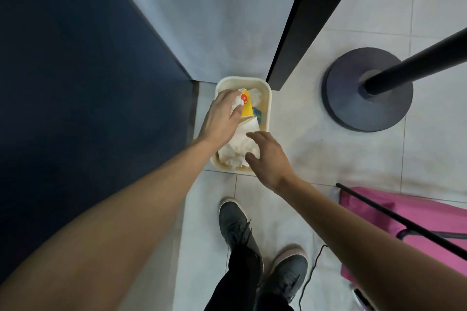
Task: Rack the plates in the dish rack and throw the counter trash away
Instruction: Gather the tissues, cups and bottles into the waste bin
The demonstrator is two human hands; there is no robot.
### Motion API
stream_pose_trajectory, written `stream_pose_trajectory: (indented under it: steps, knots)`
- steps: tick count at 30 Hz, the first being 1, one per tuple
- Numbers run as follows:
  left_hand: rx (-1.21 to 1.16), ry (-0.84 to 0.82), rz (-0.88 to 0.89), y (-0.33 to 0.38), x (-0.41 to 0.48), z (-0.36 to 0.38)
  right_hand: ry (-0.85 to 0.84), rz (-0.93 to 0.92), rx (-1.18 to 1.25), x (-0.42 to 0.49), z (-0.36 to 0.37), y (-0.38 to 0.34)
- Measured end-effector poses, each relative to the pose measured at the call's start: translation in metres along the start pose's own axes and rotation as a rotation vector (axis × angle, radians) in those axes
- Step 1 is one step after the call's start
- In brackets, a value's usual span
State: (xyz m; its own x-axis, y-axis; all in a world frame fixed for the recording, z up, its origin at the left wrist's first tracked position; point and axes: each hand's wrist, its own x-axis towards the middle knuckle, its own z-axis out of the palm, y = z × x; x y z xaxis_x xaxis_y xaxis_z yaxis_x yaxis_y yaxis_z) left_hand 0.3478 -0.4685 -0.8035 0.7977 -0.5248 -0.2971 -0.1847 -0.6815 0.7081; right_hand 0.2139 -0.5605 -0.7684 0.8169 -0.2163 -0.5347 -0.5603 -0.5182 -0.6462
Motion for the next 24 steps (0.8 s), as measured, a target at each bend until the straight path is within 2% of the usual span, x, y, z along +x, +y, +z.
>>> stream_pose_trajectory:
  steps: [13, 24]
  knots:
    - [-0.167, 0.101, -0.093, 0.078, -0.111, -0.053, -0.018, -0.113, -0.213, -0.084, -0.085, -0.061]
    - [-0.184, 0.194, -0.097, 0.213, -0.269, -0.153, -0.031, -0.206, -0.349, -0.253, -0.162, -0.161]
